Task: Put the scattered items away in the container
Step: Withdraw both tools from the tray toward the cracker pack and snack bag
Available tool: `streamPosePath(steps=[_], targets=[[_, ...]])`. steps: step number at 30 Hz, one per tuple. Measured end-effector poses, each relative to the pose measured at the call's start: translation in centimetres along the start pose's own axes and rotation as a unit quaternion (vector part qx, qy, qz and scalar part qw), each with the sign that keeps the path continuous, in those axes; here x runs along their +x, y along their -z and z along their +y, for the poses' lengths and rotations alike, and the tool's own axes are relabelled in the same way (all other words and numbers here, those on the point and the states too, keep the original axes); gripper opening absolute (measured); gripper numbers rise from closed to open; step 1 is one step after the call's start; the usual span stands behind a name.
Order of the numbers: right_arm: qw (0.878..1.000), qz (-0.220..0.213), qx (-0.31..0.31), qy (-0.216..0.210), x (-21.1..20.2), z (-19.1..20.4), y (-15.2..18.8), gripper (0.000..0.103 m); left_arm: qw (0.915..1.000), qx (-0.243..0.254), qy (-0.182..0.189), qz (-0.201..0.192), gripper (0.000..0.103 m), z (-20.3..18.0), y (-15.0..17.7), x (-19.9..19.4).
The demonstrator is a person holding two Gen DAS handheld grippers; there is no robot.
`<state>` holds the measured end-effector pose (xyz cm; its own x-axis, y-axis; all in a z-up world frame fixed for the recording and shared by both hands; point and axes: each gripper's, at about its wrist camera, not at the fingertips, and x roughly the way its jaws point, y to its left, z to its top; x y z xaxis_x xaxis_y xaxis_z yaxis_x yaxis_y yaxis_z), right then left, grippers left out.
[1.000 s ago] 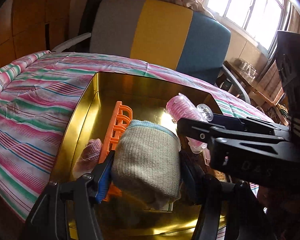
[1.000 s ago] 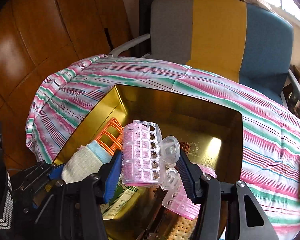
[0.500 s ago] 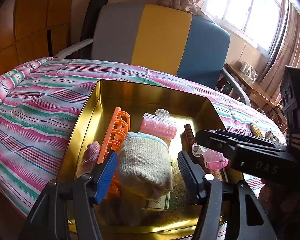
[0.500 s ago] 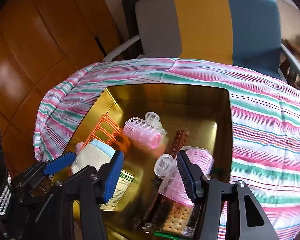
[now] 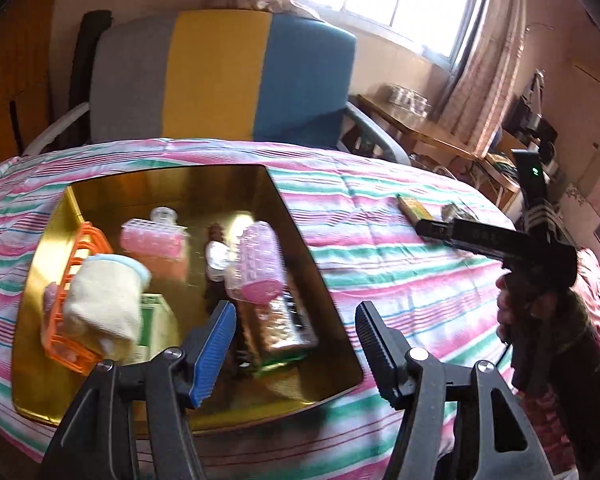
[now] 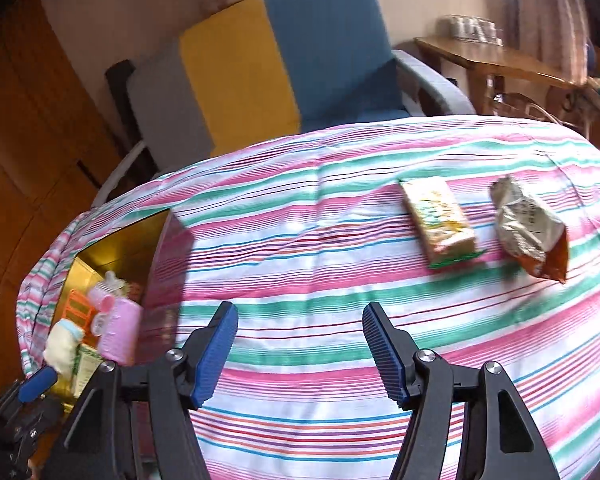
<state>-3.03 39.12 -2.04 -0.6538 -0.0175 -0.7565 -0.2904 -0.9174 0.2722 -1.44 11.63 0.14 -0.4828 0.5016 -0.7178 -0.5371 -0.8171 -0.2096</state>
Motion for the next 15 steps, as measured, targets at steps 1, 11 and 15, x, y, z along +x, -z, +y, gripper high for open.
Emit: streamPosePath(steps=[1, 11, 15], targets=[[1.0, -0.001, 0.004, 0.012, 0.1, -1.1, -0.4, 0.07, 0.9998, 0.012, 0.011, 0.008, 0.063, -1.1, 0.1, 0.5], [0.992, 0.01, -0.063, 0.105, 5.1, -4.9, -6.1, 0.073, 0.9932, 0.066, 0.062, 0.073, 0.064, -6.6, 1.6, 3.8], [0.987, 0.032, -0.078, 0.137, 8.0, -5.3, -7.0, 0.073, 0.9918, 0.065, 0.064, 0.09, 0.064, -6.9, 1.9, 4.8]])
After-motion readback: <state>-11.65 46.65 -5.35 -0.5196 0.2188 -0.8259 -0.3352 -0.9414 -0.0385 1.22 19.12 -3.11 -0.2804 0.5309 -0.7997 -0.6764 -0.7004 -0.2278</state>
